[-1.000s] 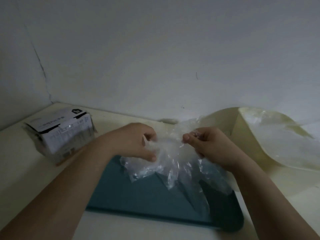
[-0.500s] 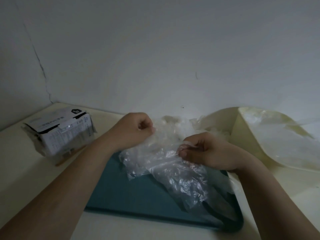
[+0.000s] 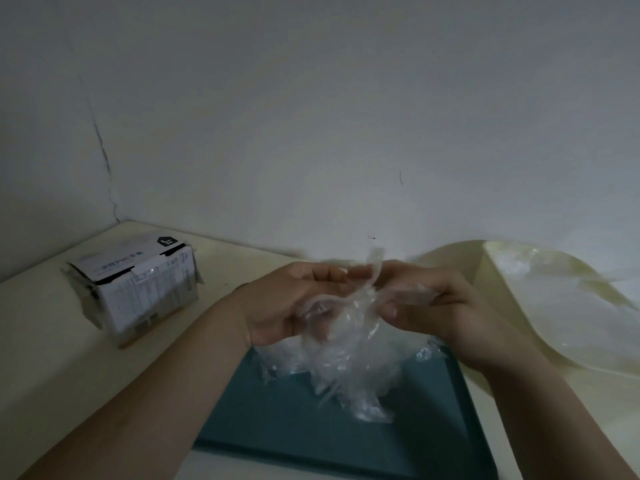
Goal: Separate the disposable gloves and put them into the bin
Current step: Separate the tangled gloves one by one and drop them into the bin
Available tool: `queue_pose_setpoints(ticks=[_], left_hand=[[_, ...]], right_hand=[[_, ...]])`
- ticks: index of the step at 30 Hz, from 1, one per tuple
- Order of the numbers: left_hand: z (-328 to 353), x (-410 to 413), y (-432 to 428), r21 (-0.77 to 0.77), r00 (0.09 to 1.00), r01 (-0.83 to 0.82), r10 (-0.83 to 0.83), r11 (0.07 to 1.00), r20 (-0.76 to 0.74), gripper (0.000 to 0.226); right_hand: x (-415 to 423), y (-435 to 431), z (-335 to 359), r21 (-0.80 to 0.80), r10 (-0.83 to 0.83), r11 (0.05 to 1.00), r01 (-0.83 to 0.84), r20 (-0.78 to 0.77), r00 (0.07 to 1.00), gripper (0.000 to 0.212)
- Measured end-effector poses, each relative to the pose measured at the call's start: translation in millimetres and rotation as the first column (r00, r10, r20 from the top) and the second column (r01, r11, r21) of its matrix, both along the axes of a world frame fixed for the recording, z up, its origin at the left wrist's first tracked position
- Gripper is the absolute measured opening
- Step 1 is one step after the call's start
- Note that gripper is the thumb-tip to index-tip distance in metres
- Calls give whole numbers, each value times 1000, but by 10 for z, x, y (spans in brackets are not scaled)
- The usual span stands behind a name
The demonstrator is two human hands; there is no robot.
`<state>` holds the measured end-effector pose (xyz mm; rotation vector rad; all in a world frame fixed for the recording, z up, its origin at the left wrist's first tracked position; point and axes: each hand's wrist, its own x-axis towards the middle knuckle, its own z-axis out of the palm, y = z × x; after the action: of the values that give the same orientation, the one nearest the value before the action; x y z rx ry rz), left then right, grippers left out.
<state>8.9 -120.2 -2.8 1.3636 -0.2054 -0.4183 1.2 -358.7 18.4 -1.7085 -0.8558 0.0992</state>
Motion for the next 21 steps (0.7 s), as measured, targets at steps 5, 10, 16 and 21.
queue_pose_setpoints(ticks=[5, 10, 16, 21], left_hand=[[-52, 72, -85, -7, 988, -142, 141, 990, -69, 6], [-63, 136, -7, -148, 973, -124, 90, 981, -214, 65], [-201, 200, -7, -99, 990, -141, 138, 985, -36, 18], [-128, 170, 15, -151, 931, -362, 348, 920, -111, 13]], right_hand=[[83, 72, -149, 7, -135, 991, 137, -130, 982, 17], [144, 91, -220, 19, -258, 963, 270, -242, 935, 12], [157, 128, -204, 143, -351, 889, 436, -401, 846, 14], [183, 120, -237, 129, -541, 764, 632, -407, 736, 15]])
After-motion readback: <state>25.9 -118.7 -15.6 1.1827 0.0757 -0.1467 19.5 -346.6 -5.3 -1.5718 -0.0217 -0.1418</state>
